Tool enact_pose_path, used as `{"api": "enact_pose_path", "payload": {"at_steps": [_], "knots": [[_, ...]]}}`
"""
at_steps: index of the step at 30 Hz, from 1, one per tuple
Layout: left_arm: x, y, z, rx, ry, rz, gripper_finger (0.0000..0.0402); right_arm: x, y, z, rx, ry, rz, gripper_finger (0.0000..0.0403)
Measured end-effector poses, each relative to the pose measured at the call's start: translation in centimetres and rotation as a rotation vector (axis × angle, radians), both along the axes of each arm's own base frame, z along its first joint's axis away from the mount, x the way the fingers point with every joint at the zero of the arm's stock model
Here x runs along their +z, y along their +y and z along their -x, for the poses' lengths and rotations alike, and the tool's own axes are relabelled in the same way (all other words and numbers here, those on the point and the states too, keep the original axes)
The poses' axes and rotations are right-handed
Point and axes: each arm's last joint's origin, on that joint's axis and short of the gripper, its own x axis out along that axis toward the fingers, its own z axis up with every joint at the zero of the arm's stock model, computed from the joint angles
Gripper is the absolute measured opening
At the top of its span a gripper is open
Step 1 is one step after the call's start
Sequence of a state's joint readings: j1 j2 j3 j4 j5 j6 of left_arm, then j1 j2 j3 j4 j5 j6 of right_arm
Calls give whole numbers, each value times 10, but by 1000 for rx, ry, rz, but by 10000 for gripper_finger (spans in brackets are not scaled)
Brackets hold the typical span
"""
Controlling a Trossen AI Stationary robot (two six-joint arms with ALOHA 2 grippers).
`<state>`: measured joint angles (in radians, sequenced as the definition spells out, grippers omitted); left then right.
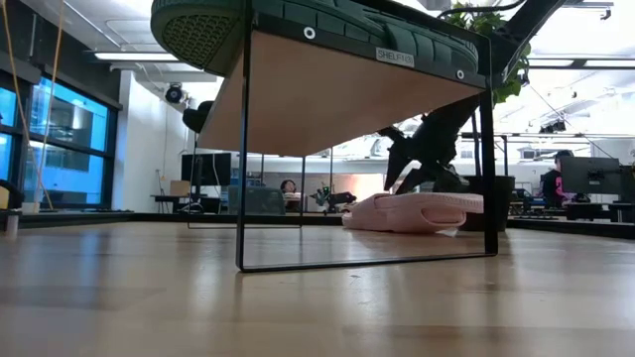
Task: Pick and place slides into the shelf
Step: Put the pink pair of slides on the shelf
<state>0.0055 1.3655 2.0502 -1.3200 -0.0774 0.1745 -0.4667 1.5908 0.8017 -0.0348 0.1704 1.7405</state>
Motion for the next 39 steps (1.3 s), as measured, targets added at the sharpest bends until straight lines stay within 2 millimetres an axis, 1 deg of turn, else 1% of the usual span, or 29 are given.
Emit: {"api": "enact_pose_path", "payload": {"at_steps": [7, 32, 35, 39], "knots": [[-1, 0, 1, 2, 15, 3, 83, -4, -2, -4, -7, -26, 12, 95], [-3, 0, 2, 3, 39, 3, 83, -3, -13, 0, -55, -38, 22, 94], [-3, 0, 2, 3, 40, 3, 83, -3, -13, 0, -54, -36, 22, 82], [-3, 0, 2, 3, 40, 3, 83, -3, -13, 0, -54, -34, 22, 44]]}}
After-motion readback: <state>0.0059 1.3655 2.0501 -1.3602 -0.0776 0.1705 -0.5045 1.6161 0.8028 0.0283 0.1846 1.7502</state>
